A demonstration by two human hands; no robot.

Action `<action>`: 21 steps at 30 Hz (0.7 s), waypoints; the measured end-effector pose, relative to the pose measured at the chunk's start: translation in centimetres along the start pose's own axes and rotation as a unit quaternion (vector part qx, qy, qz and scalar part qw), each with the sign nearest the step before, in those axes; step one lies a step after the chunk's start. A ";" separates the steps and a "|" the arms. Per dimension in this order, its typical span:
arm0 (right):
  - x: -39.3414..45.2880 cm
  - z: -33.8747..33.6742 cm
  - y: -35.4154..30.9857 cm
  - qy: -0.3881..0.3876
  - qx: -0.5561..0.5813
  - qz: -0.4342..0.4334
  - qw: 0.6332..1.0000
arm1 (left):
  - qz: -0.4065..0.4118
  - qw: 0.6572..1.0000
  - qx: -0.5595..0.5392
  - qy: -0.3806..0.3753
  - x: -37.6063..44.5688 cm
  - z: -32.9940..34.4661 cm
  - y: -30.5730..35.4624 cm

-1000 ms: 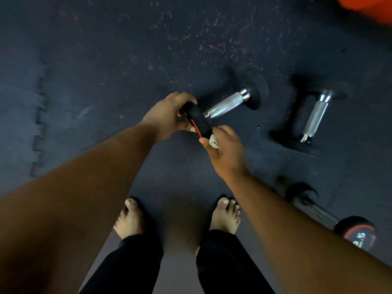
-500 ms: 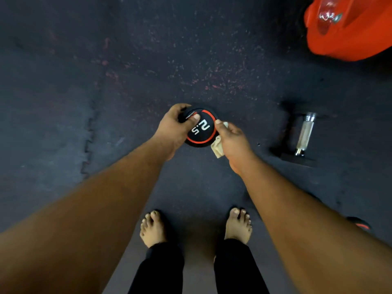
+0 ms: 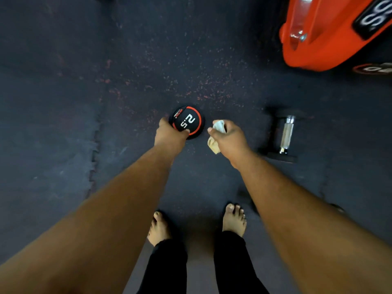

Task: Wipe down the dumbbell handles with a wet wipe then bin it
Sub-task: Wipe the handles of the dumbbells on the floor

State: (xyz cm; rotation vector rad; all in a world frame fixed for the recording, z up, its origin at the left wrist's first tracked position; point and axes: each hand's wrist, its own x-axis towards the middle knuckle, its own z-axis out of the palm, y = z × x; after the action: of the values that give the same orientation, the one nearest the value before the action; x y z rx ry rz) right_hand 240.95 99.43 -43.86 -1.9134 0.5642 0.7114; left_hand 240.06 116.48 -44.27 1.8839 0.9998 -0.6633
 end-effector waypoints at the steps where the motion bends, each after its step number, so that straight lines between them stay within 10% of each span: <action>1: -1.1 -1.4 0.0 0.007 0.009 0.004 1.000 | -0.024 1.000 0.005 0.009 -1.7 0.6 0.7; 21: 8.5 -23.1 16.0 0.169 -0.112 0.121 0.972 | 0.003 0.959 0.181 -0.218 -4.3 29.5 4.4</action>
State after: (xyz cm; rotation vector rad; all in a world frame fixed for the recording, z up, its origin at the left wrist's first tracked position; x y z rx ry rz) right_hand 241.99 71.22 -51.84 -2.2195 0.9786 0.6241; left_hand 239.97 87.62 -52.94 1.9218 0.6139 -1.2616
